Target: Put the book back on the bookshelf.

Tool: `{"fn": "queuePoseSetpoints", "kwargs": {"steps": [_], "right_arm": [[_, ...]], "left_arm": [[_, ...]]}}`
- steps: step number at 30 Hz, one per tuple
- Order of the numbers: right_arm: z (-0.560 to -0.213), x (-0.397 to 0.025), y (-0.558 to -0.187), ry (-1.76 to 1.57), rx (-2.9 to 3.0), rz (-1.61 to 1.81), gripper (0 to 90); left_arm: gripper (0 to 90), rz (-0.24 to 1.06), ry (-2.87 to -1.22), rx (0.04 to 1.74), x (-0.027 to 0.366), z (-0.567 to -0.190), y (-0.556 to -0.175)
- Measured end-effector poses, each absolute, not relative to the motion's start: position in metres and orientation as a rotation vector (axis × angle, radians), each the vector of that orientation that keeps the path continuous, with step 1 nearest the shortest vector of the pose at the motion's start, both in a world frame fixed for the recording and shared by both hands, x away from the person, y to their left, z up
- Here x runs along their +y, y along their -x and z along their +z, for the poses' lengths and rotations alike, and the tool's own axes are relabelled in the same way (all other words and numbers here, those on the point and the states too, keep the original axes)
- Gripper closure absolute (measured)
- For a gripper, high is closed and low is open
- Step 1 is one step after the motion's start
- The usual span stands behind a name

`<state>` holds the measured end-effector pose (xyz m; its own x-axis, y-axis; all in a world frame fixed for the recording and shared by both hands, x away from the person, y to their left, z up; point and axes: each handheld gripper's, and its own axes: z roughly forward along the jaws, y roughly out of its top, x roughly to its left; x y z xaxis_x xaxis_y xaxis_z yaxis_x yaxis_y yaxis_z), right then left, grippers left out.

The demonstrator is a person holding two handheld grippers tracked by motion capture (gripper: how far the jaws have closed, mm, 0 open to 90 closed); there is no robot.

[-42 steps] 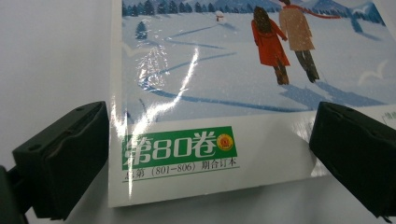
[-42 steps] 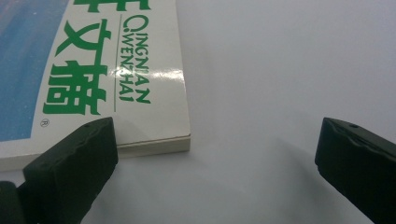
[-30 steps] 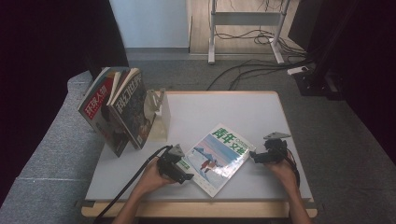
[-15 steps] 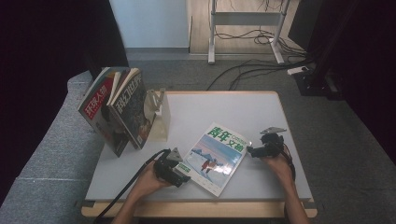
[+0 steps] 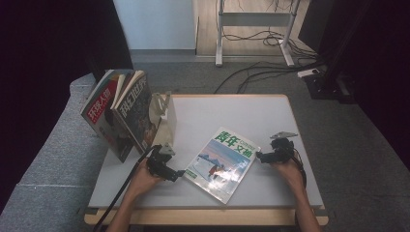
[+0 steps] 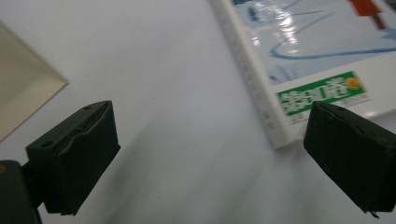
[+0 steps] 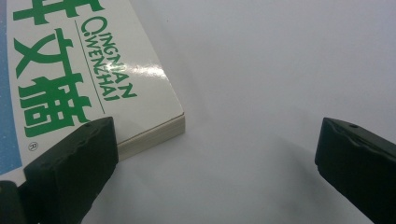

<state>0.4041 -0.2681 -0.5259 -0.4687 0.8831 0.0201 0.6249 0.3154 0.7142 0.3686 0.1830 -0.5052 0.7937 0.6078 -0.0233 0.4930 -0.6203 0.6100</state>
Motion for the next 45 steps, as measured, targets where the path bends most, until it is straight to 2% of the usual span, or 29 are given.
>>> {"fn": "queuePoseSetpoints", "kwargs": {"steps": [10,22,35,45], "right_arm": [[-0.526,-0.269,-0.405,-1.348,2.217,0.955,0.0],[-0.527,-0.27,-0.406,-1.353,2.216,0.966,0.0],[-0.527,-0.267,-0.401,-1.35,2.223,0.924,0.9],[-0.529,-0.266,-0.406,-1.371,2.199,0.918,1.4]], "left_arm": [[0.8,0.284,-2.407,0.869,0.179,-0.516,-0.378],[11.4,0.291,-2.352,0.869,0.179,-0.52,-0.37],[11.0,0.264,-2.371,0.784,0.166,-0.52,-0.346],[4.9,0.249,-2.38,0.741,0.151,-0.523,-0.334]]}}
